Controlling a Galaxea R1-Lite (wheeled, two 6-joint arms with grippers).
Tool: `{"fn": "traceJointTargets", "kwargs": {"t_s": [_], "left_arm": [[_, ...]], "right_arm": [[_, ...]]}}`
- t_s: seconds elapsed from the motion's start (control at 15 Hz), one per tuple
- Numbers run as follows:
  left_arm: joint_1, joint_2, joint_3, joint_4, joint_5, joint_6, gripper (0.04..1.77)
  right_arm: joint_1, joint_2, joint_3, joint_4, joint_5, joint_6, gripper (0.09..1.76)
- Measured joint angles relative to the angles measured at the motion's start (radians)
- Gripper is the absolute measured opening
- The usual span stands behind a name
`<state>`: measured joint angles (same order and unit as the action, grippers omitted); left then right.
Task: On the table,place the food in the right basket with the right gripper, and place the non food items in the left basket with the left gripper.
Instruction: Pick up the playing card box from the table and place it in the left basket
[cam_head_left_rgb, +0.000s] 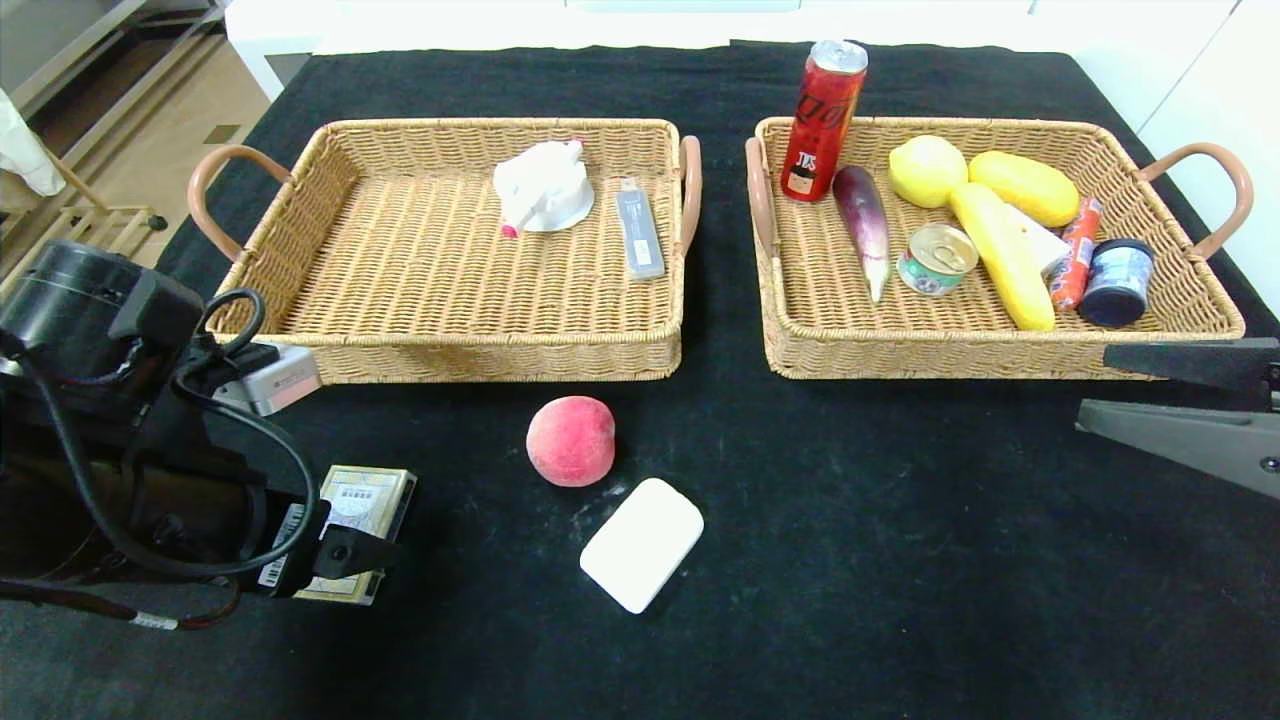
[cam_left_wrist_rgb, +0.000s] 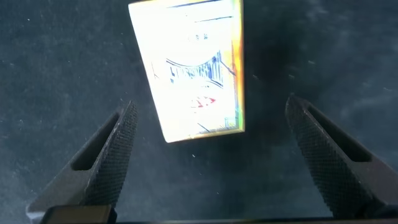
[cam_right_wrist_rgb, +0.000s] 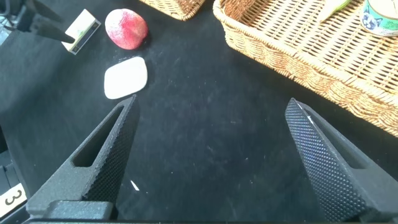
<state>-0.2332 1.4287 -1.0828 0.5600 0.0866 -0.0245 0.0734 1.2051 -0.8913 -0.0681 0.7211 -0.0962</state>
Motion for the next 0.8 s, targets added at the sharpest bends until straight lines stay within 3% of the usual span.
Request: {"fn": "traceJointTargets", "kwargs": {"t_s": [0.8], "left_arm": [[0.02,0.093,-0.03,-0.002,0.008,-0.021,1.72]], "right_arm": [[0.001,0.009,0.001,0.0,0.0,-0.001,1.71]]}}
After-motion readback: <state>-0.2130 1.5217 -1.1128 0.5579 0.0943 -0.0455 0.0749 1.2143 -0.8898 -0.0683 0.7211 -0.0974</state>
